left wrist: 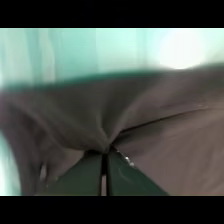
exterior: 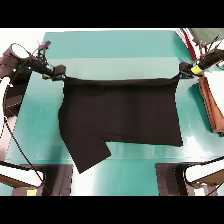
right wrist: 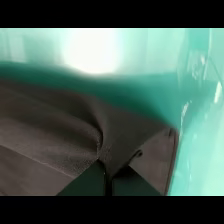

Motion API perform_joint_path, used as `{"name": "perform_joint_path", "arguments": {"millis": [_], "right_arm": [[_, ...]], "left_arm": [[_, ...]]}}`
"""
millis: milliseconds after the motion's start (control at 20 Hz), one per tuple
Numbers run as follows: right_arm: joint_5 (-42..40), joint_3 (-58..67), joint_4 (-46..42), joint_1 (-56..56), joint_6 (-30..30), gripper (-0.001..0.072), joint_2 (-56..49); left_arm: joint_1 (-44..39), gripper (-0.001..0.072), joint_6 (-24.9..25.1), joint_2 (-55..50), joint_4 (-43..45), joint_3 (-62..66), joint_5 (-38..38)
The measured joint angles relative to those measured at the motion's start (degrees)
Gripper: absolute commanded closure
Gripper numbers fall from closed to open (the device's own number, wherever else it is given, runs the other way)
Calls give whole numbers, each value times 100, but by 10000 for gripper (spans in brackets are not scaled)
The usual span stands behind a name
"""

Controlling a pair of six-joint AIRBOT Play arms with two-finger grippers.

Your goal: Fold the shirts.

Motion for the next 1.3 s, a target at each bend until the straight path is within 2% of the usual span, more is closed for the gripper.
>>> {"name": "perform_joint_path", "arguments": {"millis": [200, 250, 300, 350, 400, 500, 550, 600, 650, 800, 1000, 1150, 1300], "right_arm": [[-208, -916, -98, 42, -94, 693, 195], [-256, -1130, -94, 46, -103, 692, 223], [-308, -1303, -94, 46, -109, 662, 238], [-350, -1451, -94, 46, -111, 511, 249], [-387, -1547, -92, 48, -118, 439, 262], [-382, -1646, -83, 42, -151, 438, 326], [-332, -1670, -79, 17, -201, 407, 411], [-264, -1709, -87, -11, -245, 281, 535], [-221, -1788, -85, -46, -284, 254, 717], [-201, -2205, -81, -168, -352, 259, 1419], [-459, -2911, -81, -232, -400, 264, 2304], [-566, -3213, -74, -177, -420, 264, 2673], [-610, -3322, -76, -74, -431, 265, 2855]], "left_arm": [[-4, 680, 52, -20, 70, -632, -168], [-7, 631, 55, -20, 70, -796, -164], [-9, 284, 57, -22, 74, -922, -181], [-11, 104, 52, -22, 79, -1019, -188], [-7, 104, 2, -13, 81, -1095, -186], [-4, 104, -127, 131, 125, -1187, -232], [-4, 104, -173, 278, 199, -1226, -262], [-4, 104, -240, 490, 352, -1322, -321], [-2, 104, -328, 767, 544, -1499, -385], [7, 104, -560, 1794, 940, -2538, -444], [-4, 104, -866, 3235, 1043, -4476, -411], [-15, 104, -1047, 4013, 881, -5528, -339], [-15, 104, -1117, 4367, 516, -6144, -155]]}}
